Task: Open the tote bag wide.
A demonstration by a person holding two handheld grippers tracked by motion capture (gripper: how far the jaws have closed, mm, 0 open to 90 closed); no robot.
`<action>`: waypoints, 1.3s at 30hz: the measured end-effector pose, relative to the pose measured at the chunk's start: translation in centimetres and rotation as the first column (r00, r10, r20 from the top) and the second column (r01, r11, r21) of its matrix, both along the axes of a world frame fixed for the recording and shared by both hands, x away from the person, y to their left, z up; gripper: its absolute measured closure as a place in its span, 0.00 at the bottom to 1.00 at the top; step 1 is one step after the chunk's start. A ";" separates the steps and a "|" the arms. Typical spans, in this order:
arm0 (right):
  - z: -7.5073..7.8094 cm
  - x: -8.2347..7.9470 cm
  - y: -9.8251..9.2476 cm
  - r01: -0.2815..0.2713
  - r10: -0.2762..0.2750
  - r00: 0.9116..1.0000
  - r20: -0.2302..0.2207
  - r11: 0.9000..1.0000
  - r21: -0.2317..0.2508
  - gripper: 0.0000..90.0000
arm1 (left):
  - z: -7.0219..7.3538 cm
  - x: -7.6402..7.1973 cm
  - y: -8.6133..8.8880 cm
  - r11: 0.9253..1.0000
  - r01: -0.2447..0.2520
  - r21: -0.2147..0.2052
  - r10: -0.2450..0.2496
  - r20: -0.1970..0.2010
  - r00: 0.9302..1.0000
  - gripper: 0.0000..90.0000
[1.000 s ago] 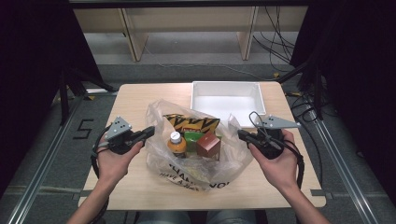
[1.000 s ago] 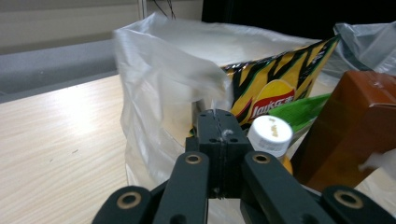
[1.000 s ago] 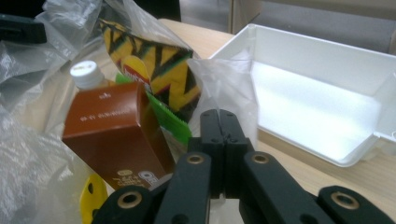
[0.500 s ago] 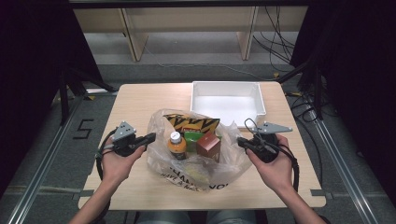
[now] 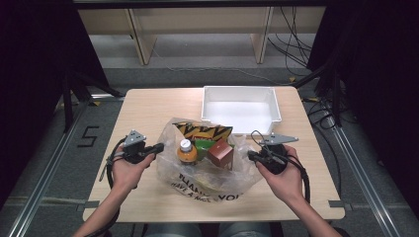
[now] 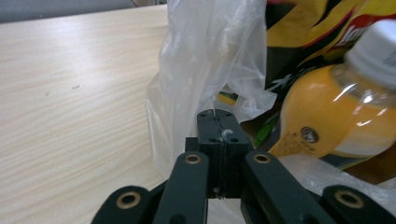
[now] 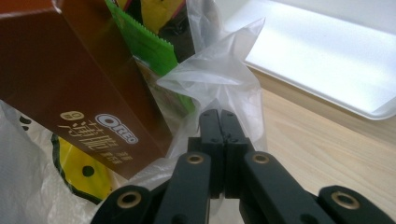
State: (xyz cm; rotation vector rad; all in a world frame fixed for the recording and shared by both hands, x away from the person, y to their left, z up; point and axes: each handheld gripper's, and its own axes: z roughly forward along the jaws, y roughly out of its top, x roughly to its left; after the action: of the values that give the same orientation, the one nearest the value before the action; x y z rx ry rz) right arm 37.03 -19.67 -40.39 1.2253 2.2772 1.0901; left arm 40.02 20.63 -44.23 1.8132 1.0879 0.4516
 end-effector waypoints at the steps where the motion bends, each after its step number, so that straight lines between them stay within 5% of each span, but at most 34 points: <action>1: -0.1 0.0 0.0 -0.007 0.007 1.000 -0.004 1.000 -0.001 1.00 | -0.3 0.1 0.0 1.000 0.003 0.007 -0.003 -0.003 1.000 0.99; 7: -1.3 0.7 -0.2 0.008 -0.008 1.000 -0.027 1.000 -0.022 1.00 | -1.1 0.6 -0.4 0.999 0.004 0.035 -0.003 -0.038 0.999 0.98; 8: -1.4 0.7 -0.1 0.018 -0.018 0.998 -0.053 1.000 -0.005 1.00 | -1.2 0.8 -0.2 0.998 0.020 0.067 -0.017 -0.048 0.999 0.98; 10: -1.8 1.0 -0.2 0.033 -0.034 0.997 -0.076 0.999 -0.019 1.00 | -1.6 1.1 -0.5 0.999 0.007 0.045 -0.005 -0.054 0.999 0.98; 11: -1.9 0.9 -0.1 0.045 -0.046 0.994 -0.100 0.999 -0.010 1.00 | -1.7 1.4 -0.4 0.996 0.024 0.081 -0.019 -0.065 0.998 0.98; 16: -2.7 1.8 -0.7 0.040 -0.044 0.993 -0.107 0.998 -0.047 1.00 | -2.7 2.0 -0.9 0.995 0.026 0.095 -0.017 -0.096 0.995 0.98; 21: -3.8 2.3 -1.1 0.054 -0.060 0.992 -0.114 0.997 -0.055 1.00 | -3.5 2.4 -1.0 0.985 0.064 0.161 -0.043 -0.133 0.990 0.99; 23: -4.0 2.6 -1.4 0.042 -0.054 0.991 -0.122 0.994 -0.097 1.00 | -3.8 2.5 -1.0 0.985 0.055 0.162 -0.032 -0.144 0.989 0.99; 24: -4.0 2.5 -1.3 0.056 -0.067 0.988 -0.139 0.995 -0.081 1.00 | -3.9 2.6 -0.8 0.980 0.074 0.184 -0.045 -0.158 0.986 0.99; 25: -4.1 2.4 -1.3 0.073 -0.085 0.982 -0.166 0.994 -0.083 1.00 | -4.0 2.7 -0.8 0.983 0.064 0.172 -0.036 -0.164 0.986 0.99; 26: -4.3 2.8 -1.6 0.045 -0.057 0.991 -0.120 0.994 -0.104 1.00 | -4.1 2.8 -0.7 0.980 0.073 0.185 -0.041 -0.169 0.985 0.99; 27: -4.4 2.6 -1.4 0.073 -0.086 0.986 -0.144 0.993 -0.090 1.00 | -4.1 2.8 -0.6 0.979 0.081 0.188 -0.047 -0.180 0.983 0.99; 29: -4.3 2.6 -1.4 0.077 -0.088 0.981 -0.172 0.994 -0.073 1.00 | -4.3 2.8 -0.7 0.980 0.074 0.185 -0.041 -0.174 0.984 0.98; 32: -4.3 2.5 -1.2 0.087 -0.095 0.984 -0.151 0.994 -0.059 0.96 | -3.8 2.6 -0.5 0.986 0.067 0.155 -0.041 -0.164 0.986 0.94; 34: -3.7 2.2 -1.5 0.059 -0.064 0.992 -0.110 0.997 -0.051 0.90 | -3.3 2.3 -0.4 0.992 0.049 0.118 -0.034 -0.126 0.991 0.76; 35: -3.7 2.2 -1.5 0.059 -0.064 0.992 -0.110 0.997 -0.051 0.90 | -3.0 2.0 -0.4 0.996 0.034 0.079 -0.026 -0.103 0.994 0.76; 36: -3.1 1.9 -1.6 0.056 -0.063 0.988 -0.144 0.997 -0.056 0.88 | -2.4 1.7 -0.2 0.996 0.033 0.077 -0.028 -0.067 0.997 0.69; 39: -1.8 0.9 -2.0 0.029 -0.031 0.995 -0.092 0.999 -0.029 0.80 | -1.0 0.7 0.3 0.996 0.050 0.079 -0.051 0.008 0.999 0.53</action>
State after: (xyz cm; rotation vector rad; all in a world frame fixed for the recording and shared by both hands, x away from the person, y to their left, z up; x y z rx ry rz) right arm 37.89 -21.65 -42.20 1.3201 2.3255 1.0083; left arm 40.73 20.90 -45.27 1.9006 1.0280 0.4788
